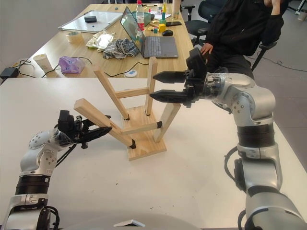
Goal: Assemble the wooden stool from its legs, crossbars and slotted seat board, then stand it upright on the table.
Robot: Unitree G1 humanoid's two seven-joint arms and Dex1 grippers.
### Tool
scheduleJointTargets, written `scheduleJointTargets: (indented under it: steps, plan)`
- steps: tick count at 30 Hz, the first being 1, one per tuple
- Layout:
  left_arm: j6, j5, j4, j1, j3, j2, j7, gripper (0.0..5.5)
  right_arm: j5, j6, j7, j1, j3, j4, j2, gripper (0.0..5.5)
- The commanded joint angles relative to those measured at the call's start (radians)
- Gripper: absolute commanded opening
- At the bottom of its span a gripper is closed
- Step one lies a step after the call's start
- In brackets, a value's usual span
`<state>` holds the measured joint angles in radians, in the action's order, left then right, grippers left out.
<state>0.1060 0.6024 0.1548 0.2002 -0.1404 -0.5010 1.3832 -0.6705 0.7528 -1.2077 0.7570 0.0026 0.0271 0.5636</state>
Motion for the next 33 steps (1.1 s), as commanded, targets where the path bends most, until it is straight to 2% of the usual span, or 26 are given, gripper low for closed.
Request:
scheduleJointTargets:
  steps: [1,6,12,19,22,26,33]
  plan:
    - [0.007,-0.073,-0.047,0.017,0.047,-0.027,-0.05,2.06,-0.013,0.009,0.017,-0.01,-0.011,-0.024,0.003,3.88]
    - [0.002,-0.127,-0.121,-0.009,0.092,-0.062,-0.089,2.06,-0.021,0.011,0.032,-0.024,-0.02,-0.038,0.003,3.88]
    - [-0.023,-0.171,-0.101,-0.01,0.12,-0.117,-0.09,2.06,-0.016,0.006,0.074,0.0,-0.044,-0.017,-0.001,3.88]
    - [0.048,-0.204,-0.111,0.034,0.175,-0.164,-0.14,2.06,0.007,-0.021,0.174,0.077,-0.112,0.059,0.004,3.88]
    - [0.096,-0.201,-0.126,0.063,0.187,-0.186,-0.149,2.06,-0.013,0.011,0.186,0.017,-0.118,0.038,0.001,3.88]
    - [0.135,-0.211,-0.124,0.095,0.21,-0.213,-0.148,2.06,-0.058,0.026,0.205,-0.101,-0.143,-0.009,-0.032,2.95]
    - [0.196,-0.22,-0.131,0.151,0.248,-0.256,-0.137,2.06,-0.181,0.045,0.335,-0.097,-0.265,-0.003,-0.122,1.61]
